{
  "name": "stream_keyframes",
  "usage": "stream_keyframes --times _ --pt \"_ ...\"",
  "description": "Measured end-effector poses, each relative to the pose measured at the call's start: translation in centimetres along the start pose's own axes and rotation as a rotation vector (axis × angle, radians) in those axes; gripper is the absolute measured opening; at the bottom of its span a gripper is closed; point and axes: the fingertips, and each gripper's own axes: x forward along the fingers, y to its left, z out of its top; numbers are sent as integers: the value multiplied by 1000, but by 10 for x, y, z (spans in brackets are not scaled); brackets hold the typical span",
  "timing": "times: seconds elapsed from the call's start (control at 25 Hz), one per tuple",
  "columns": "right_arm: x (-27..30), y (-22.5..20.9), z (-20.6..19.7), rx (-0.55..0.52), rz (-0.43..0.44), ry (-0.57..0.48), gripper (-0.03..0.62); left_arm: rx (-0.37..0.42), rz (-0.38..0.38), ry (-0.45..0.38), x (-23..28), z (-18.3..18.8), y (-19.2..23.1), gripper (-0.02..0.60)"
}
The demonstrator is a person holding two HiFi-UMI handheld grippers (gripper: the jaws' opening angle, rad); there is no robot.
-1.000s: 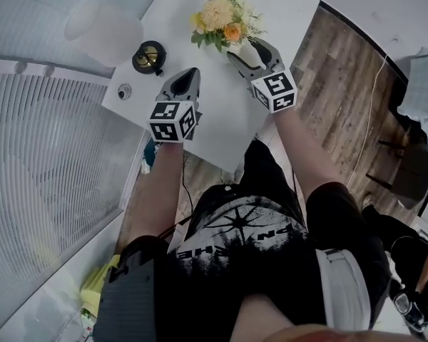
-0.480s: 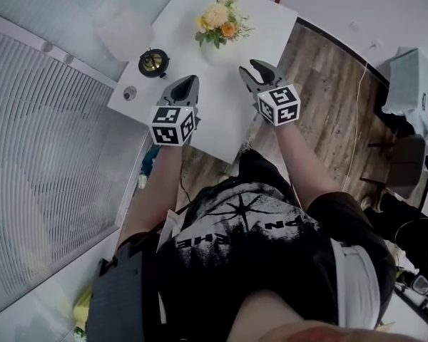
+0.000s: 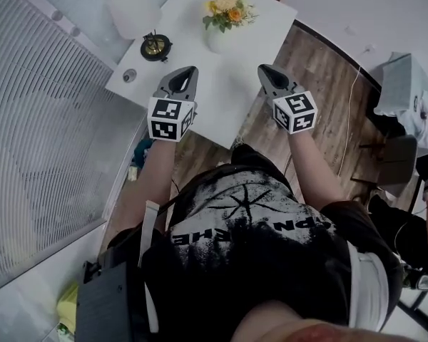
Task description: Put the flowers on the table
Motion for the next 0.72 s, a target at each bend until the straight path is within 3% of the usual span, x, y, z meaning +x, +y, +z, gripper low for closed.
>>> stream_keyframes --times 0.72 --pt "-2 24 -2 -89 11 36 16 18 -12 -31 -9 4 -3 12"
